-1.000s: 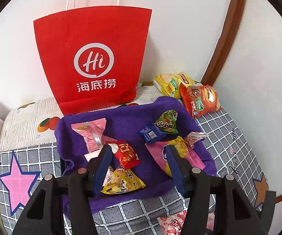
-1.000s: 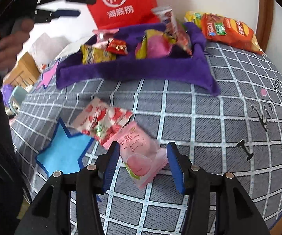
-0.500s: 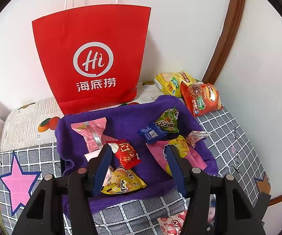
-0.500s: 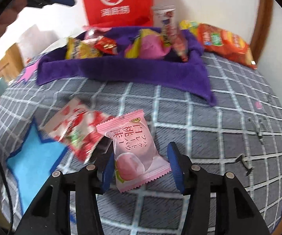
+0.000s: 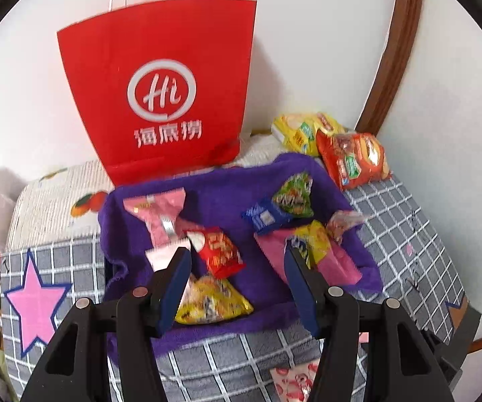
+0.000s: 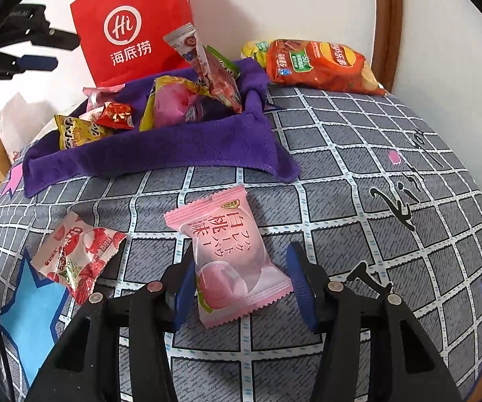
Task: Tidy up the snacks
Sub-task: 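Move the right tool down to the pink peach candy packet on the bed, then grasp the pink peach packet with right tool while left grasps the strawberry candy packet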
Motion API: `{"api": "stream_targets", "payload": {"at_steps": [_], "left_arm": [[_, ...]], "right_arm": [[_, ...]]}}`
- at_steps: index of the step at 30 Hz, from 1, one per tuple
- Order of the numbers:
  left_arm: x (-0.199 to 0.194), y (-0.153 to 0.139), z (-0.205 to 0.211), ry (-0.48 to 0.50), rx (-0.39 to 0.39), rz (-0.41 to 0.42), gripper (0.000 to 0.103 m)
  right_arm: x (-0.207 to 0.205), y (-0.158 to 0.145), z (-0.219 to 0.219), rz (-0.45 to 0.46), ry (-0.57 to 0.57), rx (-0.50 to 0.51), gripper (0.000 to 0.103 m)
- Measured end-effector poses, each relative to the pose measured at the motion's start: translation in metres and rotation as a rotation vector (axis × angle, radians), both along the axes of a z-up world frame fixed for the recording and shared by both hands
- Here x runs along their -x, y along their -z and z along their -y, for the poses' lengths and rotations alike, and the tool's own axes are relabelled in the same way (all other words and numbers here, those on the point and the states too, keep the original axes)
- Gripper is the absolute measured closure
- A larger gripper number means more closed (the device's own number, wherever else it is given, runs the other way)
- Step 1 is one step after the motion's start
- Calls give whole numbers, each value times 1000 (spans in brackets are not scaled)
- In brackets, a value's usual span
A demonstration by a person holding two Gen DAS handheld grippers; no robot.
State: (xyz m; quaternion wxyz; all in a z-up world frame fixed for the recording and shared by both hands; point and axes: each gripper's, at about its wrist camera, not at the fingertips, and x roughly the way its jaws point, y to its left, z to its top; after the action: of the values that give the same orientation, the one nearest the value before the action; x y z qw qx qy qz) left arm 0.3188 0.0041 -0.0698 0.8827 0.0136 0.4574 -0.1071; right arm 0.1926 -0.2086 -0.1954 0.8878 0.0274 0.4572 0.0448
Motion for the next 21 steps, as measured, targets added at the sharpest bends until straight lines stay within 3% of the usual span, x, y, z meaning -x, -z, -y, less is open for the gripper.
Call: {"api": "stream_targets", "payload": {"at_steps": [12,21], "left_arm": [[72,44,-5,-4,7,-79,48],[98,83,9,17,26,-163,48]], "right_arm": [[-1,0,3,3,2,-32,51],[1,0,9,10,11,-78,51]]}}
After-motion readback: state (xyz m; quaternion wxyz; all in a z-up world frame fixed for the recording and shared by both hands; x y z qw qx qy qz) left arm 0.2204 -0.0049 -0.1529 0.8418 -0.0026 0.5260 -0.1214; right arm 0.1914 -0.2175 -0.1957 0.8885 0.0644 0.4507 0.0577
